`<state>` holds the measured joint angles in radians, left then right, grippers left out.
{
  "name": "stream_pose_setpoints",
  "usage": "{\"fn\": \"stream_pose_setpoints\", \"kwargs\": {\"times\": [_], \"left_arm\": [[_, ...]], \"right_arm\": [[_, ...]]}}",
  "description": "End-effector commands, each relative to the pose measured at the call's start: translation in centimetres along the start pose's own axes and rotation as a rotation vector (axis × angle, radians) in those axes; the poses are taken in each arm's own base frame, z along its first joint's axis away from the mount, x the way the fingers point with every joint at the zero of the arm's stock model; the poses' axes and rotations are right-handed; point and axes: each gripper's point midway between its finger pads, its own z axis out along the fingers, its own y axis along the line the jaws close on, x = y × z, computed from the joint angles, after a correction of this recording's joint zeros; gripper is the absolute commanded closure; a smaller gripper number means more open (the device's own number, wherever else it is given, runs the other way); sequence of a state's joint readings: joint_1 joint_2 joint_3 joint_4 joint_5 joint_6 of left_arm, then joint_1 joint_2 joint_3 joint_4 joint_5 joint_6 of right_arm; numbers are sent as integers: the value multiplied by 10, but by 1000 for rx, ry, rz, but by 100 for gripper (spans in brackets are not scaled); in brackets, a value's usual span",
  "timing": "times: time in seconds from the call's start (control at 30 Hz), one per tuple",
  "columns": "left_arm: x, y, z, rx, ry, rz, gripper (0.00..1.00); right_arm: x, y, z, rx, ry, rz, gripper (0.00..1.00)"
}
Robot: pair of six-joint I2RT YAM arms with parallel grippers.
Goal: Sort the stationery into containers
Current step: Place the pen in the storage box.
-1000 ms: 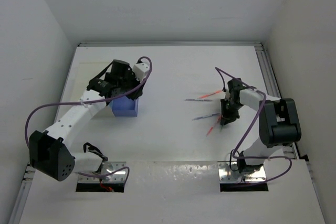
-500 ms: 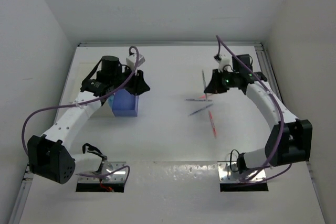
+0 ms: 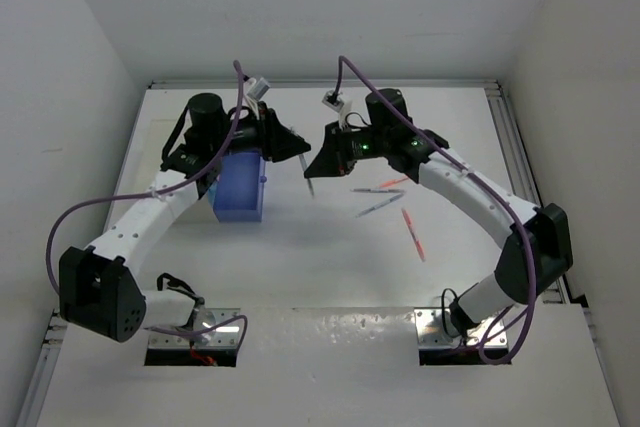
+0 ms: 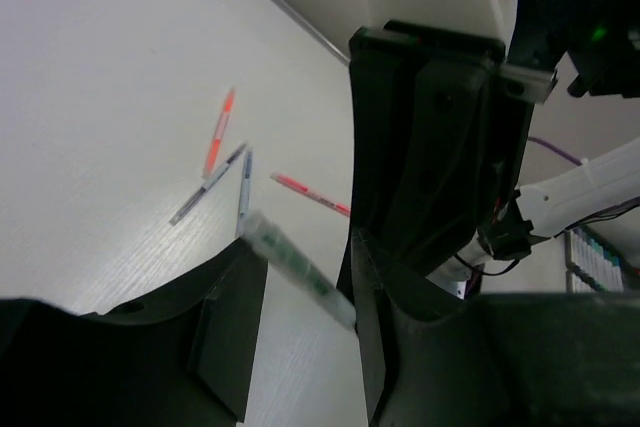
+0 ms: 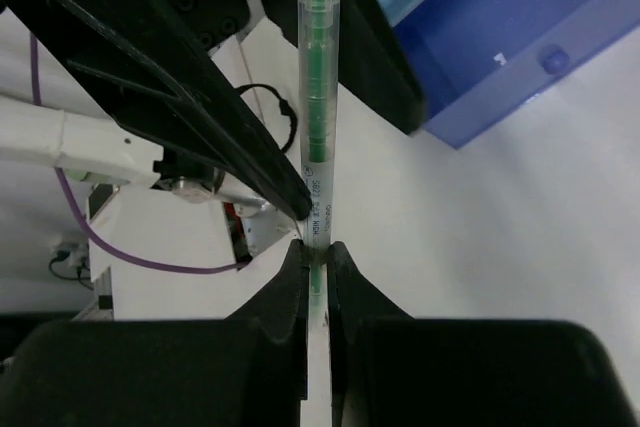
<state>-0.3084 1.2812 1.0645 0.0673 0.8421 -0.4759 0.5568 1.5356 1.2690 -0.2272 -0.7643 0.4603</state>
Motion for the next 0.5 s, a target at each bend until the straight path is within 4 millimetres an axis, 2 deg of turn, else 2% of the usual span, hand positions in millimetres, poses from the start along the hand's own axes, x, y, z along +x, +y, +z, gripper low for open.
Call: {"fn": "stream_pose_setpoints", "kwargs": {"times": [0.0,0.13,0.23,0.3,0.33,0.37,0.4,0.43,0.47], "left_arm": [[-18,-20,5,87,-49,21,55],[-17,-25,5,117,-46,11,60],[-15,-15,4,81,-44,-9,92],[-13,-2,0,35,-35,-41,100],[-15,10,-5,-6,-43,-52,100],[-4,23,-7,-50,1,-62,100],[-12,33,-12,-97,10,-31,100],[7,61,-17,-214,102,-2,100],[9,73,-21,-279,142,20,100]], "right_arm": [[-25,29,7,-74,-51,-56,100],[-25,27,12,-84,-51,-38,100],[-27,28,13,-88,-50,-34,100],[-29,22,8,-72,-59,-28,94],[-29,18,6,-61,-62,-15,90],[-29,4,-1,-29,-71,13,74],[-28,-1,-7,-10,-75,33,63],[-27,-19,-17,31,-86,60,52],[-24,-29,-24,59,-88,75,51]]}}
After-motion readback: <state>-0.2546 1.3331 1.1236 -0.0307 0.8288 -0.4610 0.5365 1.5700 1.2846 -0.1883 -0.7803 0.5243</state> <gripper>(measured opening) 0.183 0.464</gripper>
